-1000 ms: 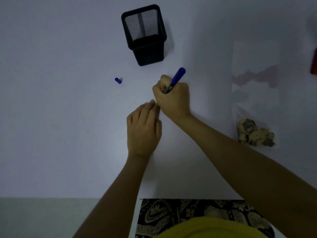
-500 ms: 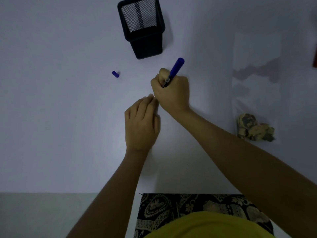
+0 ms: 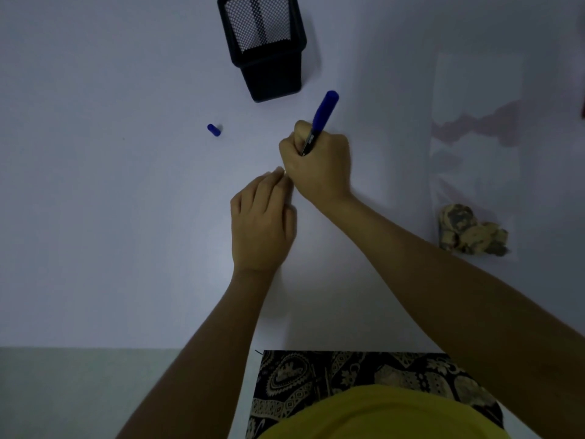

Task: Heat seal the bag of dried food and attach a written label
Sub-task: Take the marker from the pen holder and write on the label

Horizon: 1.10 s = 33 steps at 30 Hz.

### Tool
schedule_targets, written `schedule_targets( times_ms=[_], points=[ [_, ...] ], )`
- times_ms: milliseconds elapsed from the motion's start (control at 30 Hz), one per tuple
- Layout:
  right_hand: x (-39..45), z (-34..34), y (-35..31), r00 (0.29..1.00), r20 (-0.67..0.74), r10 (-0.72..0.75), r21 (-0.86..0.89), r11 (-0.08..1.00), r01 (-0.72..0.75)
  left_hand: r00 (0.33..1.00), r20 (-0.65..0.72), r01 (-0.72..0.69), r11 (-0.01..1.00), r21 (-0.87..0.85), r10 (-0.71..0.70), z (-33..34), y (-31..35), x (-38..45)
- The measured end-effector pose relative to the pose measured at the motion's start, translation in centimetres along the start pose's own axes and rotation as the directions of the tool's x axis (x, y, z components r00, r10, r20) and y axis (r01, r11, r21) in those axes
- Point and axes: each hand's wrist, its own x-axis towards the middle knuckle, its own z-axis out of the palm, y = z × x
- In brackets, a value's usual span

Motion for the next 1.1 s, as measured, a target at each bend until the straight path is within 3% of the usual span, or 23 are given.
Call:
schedule_targets(
  times_ms=[467,1100],
  points=[
    [0.28,-0.23,-0.3,0.997,-0.05,0.062,-0.04,0.997,-0.064,1.0,0.02,0.009,1.0,0.022,-0.01,-0.23,0.14,0.24],
    [0.68,-0.49,-0.95,0.98,-0.125,0.154,0.118,0.983,-0.139,0.999,0.032,0.003,1.0,0.019,-0.004,-0.33,-0.06,0.14]
  ],
)
